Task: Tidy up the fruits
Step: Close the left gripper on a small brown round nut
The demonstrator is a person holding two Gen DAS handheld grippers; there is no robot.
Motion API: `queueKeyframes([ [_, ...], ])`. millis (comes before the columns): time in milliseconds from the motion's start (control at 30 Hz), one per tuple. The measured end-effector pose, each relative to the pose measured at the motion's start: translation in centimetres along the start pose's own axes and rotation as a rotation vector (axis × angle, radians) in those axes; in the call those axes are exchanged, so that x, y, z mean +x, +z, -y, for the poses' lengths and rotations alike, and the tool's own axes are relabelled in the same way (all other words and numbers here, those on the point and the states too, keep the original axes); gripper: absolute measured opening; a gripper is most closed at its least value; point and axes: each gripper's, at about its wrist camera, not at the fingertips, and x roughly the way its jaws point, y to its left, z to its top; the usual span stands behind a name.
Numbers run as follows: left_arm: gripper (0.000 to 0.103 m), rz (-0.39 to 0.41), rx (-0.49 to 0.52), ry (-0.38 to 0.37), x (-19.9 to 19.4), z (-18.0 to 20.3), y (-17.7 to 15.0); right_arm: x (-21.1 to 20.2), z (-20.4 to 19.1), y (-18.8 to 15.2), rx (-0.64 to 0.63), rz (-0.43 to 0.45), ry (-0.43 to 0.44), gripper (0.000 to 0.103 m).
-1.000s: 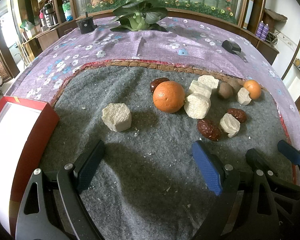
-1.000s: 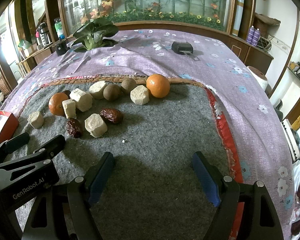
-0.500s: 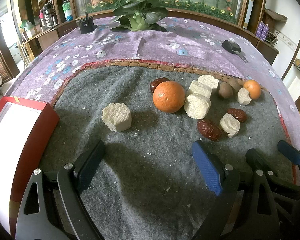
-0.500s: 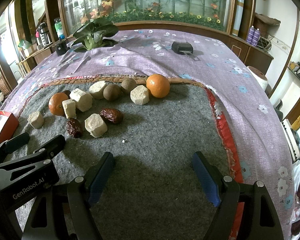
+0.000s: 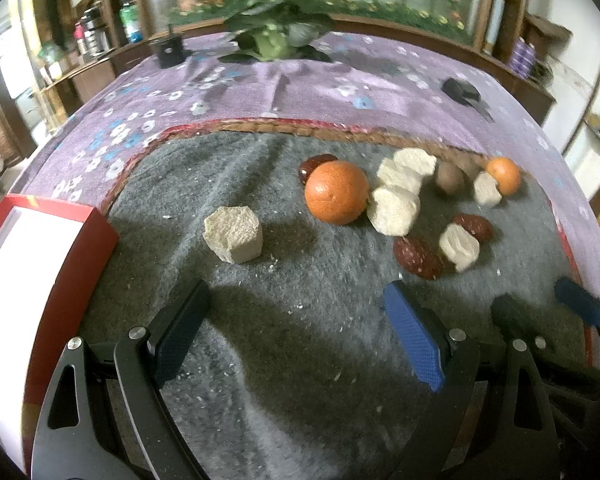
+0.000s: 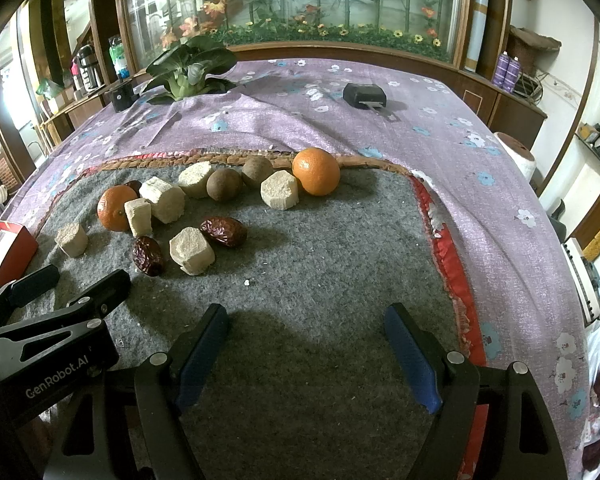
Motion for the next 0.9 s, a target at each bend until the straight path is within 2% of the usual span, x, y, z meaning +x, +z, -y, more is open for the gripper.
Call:
queueKeyframes([
  [100, 0.09, -0.046, 0.026, -0.057, -0.2, -0.6, 0.4, -0.1, 0.0, 0.1, -0.027, -0.009, 0.013, 0.08],
  [167, 0.09, -0.076, 0.027, -0.068, -0.7, -1.5, 0.1, -1.1, 1.1, 0.5, -0.011, -0.016, 0.063, 0.079],
  [233, 0.09, -0.079, 0.034, -0.085, -1.8, -2.0, -0.3, -1.7, 1.7, 0.6, -0.008, 0.005, 0.068, 0.079],
  [300, 0.089, -0.07, 0.05, -0.094, -3.1, -2.3, -1.0, -3.7, 2.6, 0.7, -0.032, 0.058, 0.038, 0.079],
  [400, 0.089, -0.072, 0.058, -0.139, -4.9, -2.5, -2.3, -5.7, 3.4, 0.5, -0.07, 0.088, 0.006, 0.079],
  [533, 0.089, -0.06, 0.13, -0.183, -6.5, -0.5, -3.5, -6.9, 4.4, -0.5, -0.053, 0.092, 0.061, 0.079],
  [800, 0.089, -0.053, 0.21, -0.245, -6.5, 3.3, -3.7, -7.2, 4.5, -1.2, -0.05, 0.083, 0.06, 0.079],
  [833, 0.086, -0.057, 0.224, -0.24, -6.3, 3.8, -3.8, -7.1, 4.6, -1.2, -0.048, 0.081, 0.06, 0.079],
  [900, 0.073, -0.067, 0.249, -0.251, -6.0, 4.5, -4.1, -7.1, 4.7, -1.3, -0.04, 0.076, 0.067, 0.079],
])
